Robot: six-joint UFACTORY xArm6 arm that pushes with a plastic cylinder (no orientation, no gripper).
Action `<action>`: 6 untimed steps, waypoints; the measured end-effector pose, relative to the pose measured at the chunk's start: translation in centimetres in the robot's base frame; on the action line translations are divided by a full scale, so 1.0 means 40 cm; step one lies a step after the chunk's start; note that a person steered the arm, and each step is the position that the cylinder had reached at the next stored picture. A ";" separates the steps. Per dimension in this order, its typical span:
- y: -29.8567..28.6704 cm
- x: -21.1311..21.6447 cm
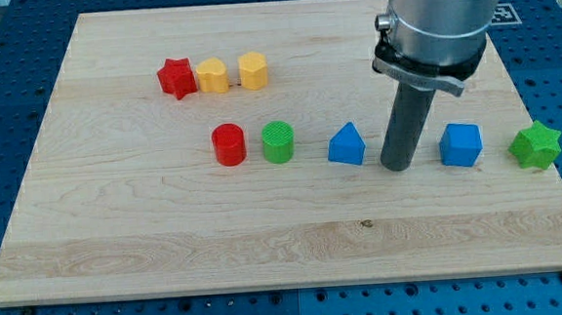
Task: Nudge the blue triangle up a bit
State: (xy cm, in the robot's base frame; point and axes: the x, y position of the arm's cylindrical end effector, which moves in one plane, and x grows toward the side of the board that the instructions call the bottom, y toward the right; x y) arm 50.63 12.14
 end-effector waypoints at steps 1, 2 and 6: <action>-0.040 0.015; -0.105 0.015; -0.093 -0.027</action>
